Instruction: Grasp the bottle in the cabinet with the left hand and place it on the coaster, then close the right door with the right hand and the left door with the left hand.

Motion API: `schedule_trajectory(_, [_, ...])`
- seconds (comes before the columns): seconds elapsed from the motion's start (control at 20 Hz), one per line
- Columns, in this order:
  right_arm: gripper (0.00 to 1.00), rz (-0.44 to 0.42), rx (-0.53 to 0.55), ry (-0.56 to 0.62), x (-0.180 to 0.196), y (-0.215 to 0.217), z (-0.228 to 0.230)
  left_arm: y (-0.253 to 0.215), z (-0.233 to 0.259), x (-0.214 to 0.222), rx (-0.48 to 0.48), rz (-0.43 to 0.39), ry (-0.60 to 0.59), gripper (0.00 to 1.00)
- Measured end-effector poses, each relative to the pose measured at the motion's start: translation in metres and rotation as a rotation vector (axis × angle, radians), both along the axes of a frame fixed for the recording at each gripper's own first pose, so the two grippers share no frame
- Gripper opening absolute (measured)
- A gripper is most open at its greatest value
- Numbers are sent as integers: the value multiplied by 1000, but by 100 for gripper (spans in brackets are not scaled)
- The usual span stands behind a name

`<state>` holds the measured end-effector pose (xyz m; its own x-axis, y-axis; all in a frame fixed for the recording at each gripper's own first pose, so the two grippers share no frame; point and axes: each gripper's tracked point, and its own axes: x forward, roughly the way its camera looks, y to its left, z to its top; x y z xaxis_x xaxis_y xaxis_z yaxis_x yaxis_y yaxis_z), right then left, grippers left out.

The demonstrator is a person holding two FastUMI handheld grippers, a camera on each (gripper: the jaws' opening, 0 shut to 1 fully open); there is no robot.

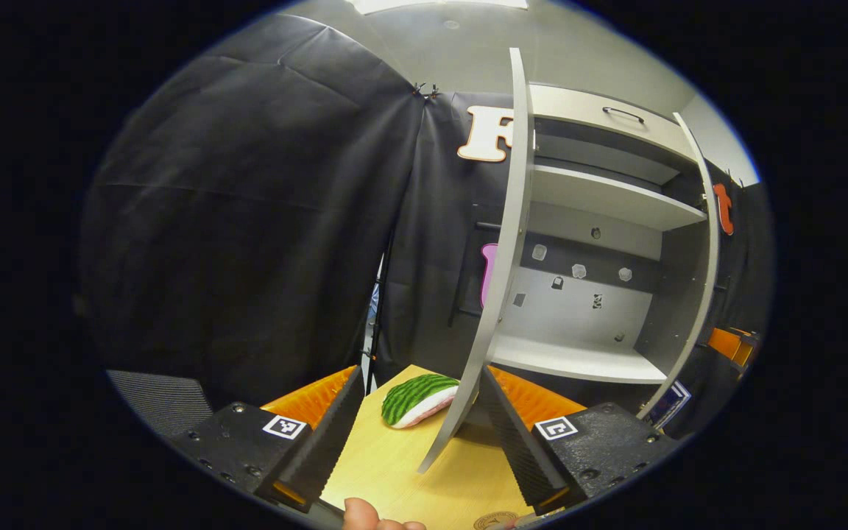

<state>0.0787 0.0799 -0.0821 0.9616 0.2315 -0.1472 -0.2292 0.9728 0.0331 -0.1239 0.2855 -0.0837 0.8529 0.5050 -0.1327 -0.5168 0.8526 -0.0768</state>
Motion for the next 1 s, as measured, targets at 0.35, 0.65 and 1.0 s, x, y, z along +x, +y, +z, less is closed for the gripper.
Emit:
schedule_trajectory(0.35, [97, 4, 10, 3, -7, 0, 0, 8, -9, 6, -18, 7, 10, 97])
schedule_trajectory(0.65, [97, -9, 10, 19, -8, 2, -8, 14, -9, 10, -16, -1, 14, 97])
schedule_trajectory(1.0, [97, -61, 15, 26, -8, -2, -15, 25, -12, 29, -22, -37, 24, 100])
